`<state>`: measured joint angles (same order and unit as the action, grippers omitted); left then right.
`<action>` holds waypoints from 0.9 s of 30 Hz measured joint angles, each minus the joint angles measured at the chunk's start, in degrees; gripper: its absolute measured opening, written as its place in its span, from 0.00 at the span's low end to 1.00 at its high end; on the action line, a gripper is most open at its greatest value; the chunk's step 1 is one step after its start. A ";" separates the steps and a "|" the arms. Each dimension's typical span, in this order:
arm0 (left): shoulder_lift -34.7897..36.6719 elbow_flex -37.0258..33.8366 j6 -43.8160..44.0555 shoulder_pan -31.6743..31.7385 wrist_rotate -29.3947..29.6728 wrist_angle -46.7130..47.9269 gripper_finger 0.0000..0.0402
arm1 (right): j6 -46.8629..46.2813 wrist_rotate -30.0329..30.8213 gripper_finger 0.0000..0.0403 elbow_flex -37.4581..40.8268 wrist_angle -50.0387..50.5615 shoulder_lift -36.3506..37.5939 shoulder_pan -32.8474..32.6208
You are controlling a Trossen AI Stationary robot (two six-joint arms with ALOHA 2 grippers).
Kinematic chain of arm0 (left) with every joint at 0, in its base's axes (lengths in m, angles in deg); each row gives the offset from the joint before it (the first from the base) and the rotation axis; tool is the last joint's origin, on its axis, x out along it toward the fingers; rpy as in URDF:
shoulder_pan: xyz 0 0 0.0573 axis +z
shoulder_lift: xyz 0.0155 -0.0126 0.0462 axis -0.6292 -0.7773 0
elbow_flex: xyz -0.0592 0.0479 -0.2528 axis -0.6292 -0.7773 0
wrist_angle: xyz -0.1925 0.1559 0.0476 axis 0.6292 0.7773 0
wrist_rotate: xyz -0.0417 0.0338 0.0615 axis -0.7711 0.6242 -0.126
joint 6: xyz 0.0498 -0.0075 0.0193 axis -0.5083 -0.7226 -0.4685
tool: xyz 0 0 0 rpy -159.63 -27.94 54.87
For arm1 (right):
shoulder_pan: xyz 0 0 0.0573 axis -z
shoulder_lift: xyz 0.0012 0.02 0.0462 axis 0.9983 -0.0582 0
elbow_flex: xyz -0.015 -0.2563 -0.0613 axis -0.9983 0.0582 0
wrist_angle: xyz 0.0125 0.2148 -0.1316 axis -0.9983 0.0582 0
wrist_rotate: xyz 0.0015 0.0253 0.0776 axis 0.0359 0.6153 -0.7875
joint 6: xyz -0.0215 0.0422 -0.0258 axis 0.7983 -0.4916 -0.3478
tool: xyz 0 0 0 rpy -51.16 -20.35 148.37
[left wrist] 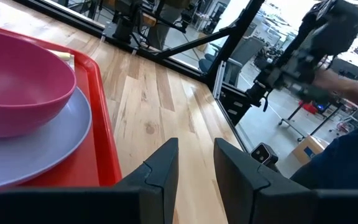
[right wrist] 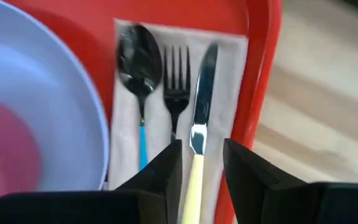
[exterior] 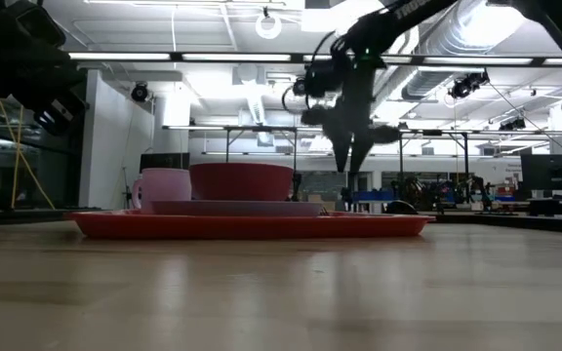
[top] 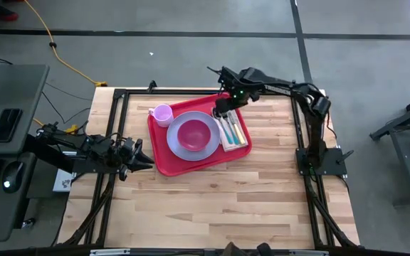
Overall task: Set up tray
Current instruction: Return to Home Position
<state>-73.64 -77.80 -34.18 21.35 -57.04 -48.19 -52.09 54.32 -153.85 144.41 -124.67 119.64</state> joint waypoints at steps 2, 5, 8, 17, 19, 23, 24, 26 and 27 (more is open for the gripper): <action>-0.01 0.00 0.02 0.00 0.00 0.00 0.33 | 2.68 1.66 0.23 -1.05 1.05 1.69 -0.33; -0.01 0.00 0.02 0.01 0.00 0.00 0.33 | 7.58 5.31 0.23 -2.01 2.40 4.96 -0.57; -0.01 0.00 0.42 -0.01 -0.02 0.00 0.33 | 11.43 9.34 0.23 -2.00 4.89 8.72 -0.80; -0.01 0.02 0.85 -0.01 -1.24 0.09 0.33 | 12.14 22.99 0.23 -0.77 11.93 22.88 -2.31; -0.01 0.03 0.02 0.00 -2.24 0.06 0.33 | 12.27 23.78 0.23 1.42 11.44 26.85 -2.75; 0.01 -0.04 -0.39 -0.01 -2.88 -0.39 0.33 | 13.46 19.58 0.23 10.30 5.66 36.01 -3.49; 0.01 -0.05 -0.60 -0.01 -2.88 -0.44 0.33 | 13.58 17.74 0.23 13.70 3.01 38.71 -3.65; -0.01 -0.09 -1.80 0.01 -2.89 -0.69 0.33 | 13.69 14.05 0.23 20.93 -3.40 44.20 -3.89; 0.00 -0.11 -2.47 0.01 -2.89 -0.80 0.33 | 13.44 11.90 0.23 24.77 -6.66 47.02 -3.89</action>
<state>-73.64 -77.91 -36.65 21.36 -59.93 -48.99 -38.64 66.22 -129.09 137.76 -77.66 115.75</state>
